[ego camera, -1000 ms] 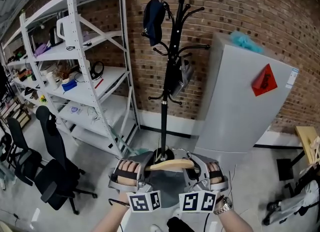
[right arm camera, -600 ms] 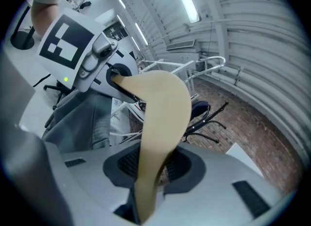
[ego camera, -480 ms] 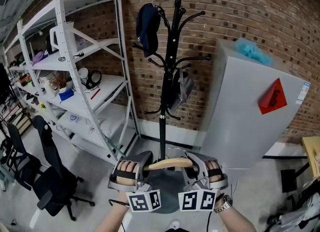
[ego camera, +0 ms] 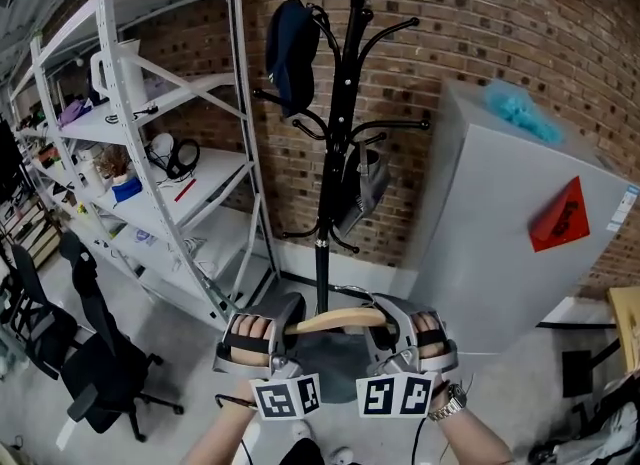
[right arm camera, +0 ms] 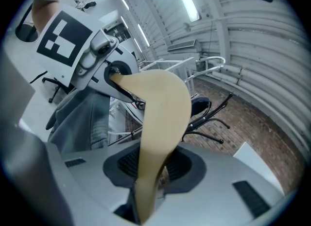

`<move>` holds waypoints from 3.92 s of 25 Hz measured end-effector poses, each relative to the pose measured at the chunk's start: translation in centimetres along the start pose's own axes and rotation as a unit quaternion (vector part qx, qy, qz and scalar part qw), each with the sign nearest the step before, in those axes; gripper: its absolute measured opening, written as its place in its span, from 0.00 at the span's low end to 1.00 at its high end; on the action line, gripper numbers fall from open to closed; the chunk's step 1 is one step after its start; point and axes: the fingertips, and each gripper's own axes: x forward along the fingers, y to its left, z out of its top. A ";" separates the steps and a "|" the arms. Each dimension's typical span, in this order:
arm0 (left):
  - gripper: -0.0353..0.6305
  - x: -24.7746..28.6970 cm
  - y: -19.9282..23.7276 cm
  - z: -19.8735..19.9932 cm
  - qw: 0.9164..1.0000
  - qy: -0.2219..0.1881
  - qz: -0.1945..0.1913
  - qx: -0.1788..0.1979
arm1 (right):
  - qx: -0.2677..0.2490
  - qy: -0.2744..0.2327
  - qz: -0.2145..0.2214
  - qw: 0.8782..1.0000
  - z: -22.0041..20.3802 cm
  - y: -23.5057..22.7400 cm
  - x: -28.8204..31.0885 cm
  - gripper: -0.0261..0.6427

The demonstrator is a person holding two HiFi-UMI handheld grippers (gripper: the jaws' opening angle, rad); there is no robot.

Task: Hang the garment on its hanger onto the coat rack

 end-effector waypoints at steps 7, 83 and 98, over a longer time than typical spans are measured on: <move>0.17 5.4 1.4 -1.1 1.000 -0.013 0.017 -0.017 | -0.002 0.014 -0.010 1.000 -1.4 -1.7 4.8 0.18; 0.10 31.8 -4.8 -10.6 0.999 0.009 -0.036 -0.036 | 0.007 0.020 0.036 0.999 -12.0 -2.9 33.2 0.19; 0.23 27.6 -4.6 -10.0 0.997 -0.059 0.017 -0.035 | 0.033 -0.004 0.054 0.998 -11.5 -1.3 29.3 0.43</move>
